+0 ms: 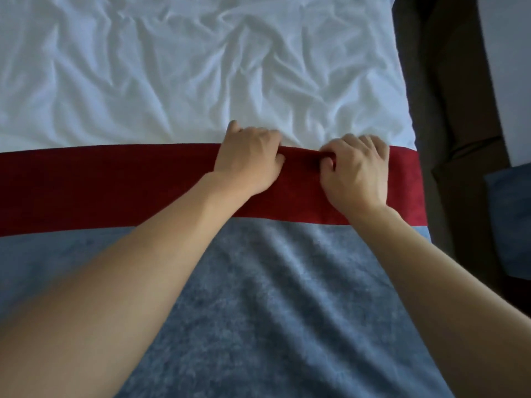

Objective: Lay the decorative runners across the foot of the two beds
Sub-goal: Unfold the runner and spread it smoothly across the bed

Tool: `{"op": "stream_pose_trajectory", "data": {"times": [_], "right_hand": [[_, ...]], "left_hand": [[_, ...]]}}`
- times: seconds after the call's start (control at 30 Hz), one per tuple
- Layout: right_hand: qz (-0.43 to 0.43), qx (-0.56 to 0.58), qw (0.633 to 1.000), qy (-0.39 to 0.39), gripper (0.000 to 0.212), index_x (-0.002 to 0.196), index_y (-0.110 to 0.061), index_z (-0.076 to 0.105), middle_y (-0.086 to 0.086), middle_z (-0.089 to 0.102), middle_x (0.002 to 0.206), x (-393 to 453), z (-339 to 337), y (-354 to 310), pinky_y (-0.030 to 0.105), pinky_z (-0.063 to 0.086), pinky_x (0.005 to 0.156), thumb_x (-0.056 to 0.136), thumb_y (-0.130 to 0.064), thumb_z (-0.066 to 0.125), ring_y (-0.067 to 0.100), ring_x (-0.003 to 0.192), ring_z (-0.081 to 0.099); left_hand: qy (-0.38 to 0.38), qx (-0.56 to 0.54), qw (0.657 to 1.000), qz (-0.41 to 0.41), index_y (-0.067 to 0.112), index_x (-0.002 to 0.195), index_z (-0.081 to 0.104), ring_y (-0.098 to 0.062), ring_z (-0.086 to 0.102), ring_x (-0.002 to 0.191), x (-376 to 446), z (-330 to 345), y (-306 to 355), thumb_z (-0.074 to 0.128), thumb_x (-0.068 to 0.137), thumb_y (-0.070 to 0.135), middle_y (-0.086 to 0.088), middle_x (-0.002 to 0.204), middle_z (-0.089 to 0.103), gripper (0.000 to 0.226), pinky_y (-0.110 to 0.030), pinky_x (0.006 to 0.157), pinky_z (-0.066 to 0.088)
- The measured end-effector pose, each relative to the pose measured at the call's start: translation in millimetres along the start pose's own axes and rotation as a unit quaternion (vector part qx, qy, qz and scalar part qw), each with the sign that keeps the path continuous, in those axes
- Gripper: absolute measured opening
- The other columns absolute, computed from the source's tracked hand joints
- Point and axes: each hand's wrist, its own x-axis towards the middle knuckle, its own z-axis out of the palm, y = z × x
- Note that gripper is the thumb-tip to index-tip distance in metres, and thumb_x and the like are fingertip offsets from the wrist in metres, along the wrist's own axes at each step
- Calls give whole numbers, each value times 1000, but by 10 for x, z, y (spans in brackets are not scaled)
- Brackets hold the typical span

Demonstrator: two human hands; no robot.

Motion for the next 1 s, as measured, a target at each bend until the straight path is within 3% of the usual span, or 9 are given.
{"op": "stream_pose_trajectory", "data": {"times": [0.1, 0.23, 0.33, 0.53, 0.67, 0.77, 0.87, 1.0], "right_hand": [[14, -9, 1000, -8, 23, 99, -18, 76, 3, 71, 96, 68, 29, 280, 41, 31, 105, 88, -20, 56, 29, 96, 58], [19, 16, 1000, 4, 22, 95, -19, 76, 4, 71, 93, 298, 69, 427, 41, 32, 103, 83, -26, 58, 31, 96, 58], [-2, 14, 1000, 17, 22, 96, -18, 76, 4, 71, 94, 171, 65, 518, 39, 32, 102, 84, -24, 58, 31, 96, 58], [20, 7, 1000, 0, 26, 104, -19, 75, 8, 70, 104, 310, -39, 548, 41, 28, 104, 88, -28, 56, 31, 103, 56], [14, 33, 999, 14, 44, 128, -17, 60, 5, 60, 127, -102, -85, 77, 41, 29, 111, 86, -27, 55, 29, 119, 51], [-23, 66, 998, -2, 51, 137, -13, 53, 5, 54, 140, -521, -79, -500, 43, 26, 117, 88, -24, 55, 26, 131, 46], [-51, 107, 992, -34, 49, 140, -10, 51, 7, 51, 145, -912, 23, -1201, 47, 24, 119, 92, -19, 55, 25, 138, 42], [-87, 126, 986, -69, 44, 138, -6, 54, 11, 51, 145, -1362, 189, -2186, 52, 19, 121, 96, -19, 51, 29, 143, 36]], "left_hand": [[-3, 0, 1000, -9, 20, 101, 66, -22, 62, 81, 263, 62, 204, 55, 94, 24, 2, 87, 69, 14, -36, 92, 30], [0, -24, 1000, -19, 15, 97, 63, -24, 60, 79, 361, 170, 290, 51, 97, 36, 0, 82, 66, 24, -39, 92, 32], [9, -6, 1000, 7, 15, 88, 57, -24, 59, 77, 325, 210, 374, 48, 98, 34, 1, 78, 63, 23, -40, 89, 32], [-5, 11, 1000, -11, 16, 109, 59, -24, 60, 92, 356, 144, 427, 51, 96, 32, -1, 99, 65, 22, -40, 96, 33], [70, -24, 997, -7, 17, 136, 47, -23, 48, 126, -190, 115, 357, 55, 92, 35, -2, 136, 51, 48, -40, 104, 32], [55, -31, 998, -23, 14, 153, 28, -26, 24, 148, -769, 69, 154, 46, 98, 34, -9, 158, 29, 61, -43, 117, 23], [52, -48, 996, -57, 13, 155, 23, -28, 16, 151, -1398, -34, -233, 43, 101, 28, -11, 162, 22, 60, -47, 120, 19], [63, -67, 993, -76, 14, 154, 32, -29, 20, 150, -2285, -197, -940, 46, 97, 18, -10, 161, 27, 59, -49, 120, 21]]}}
